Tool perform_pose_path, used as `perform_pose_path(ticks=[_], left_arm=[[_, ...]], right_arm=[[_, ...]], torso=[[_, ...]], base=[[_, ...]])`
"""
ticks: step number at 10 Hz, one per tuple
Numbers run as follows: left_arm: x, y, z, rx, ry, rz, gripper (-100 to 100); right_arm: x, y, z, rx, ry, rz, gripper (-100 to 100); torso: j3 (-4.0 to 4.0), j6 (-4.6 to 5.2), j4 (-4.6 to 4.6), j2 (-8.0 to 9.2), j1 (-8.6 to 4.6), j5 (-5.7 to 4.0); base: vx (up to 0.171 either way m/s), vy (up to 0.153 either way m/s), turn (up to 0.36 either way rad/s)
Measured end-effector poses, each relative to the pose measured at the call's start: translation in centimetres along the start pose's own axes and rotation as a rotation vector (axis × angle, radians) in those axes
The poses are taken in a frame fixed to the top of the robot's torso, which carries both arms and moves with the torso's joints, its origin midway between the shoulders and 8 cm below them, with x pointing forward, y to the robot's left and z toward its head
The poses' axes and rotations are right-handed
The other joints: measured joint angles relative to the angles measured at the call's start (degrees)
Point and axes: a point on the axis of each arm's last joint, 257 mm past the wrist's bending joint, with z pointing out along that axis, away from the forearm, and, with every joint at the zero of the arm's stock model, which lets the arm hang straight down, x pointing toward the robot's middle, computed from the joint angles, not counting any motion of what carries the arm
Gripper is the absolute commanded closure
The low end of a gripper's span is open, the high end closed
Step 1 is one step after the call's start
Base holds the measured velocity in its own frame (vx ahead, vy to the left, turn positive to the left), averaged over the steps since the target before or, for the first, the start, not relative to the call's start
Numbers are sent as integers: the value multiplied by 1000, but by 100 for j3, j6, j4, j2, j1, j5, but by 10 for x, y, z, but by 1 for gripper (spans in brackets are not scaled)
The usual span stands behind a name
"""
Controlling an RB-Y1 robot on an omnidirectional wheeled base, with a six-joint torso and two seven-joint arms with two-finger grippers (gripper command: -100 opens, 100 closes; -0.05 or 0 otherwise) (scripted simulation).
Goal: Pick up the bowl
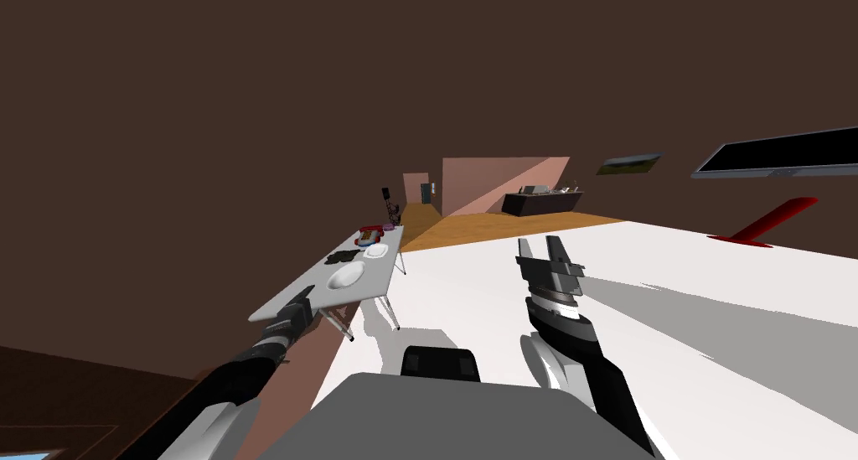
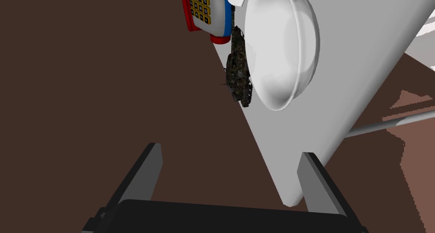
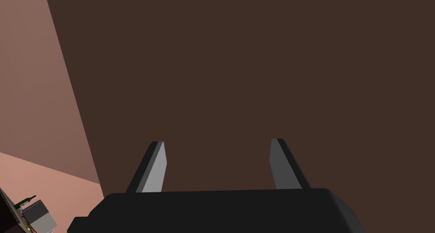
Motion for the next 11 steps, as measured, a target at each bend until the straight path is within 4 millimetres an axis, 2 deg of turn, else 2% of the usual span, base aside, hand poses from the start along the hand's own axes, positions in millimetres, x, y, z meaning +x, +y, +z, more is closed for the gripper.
perform_pose_path(ticks=[11], left_arm=[[-30, 46, -6, -252, -43, -56, -100]], right_arm=[[0, 0, 0, 0, 0, 0, 0]], torso=[[-1, 0, -1, 0, 12, 3]], base=[[54, -13, 6]])
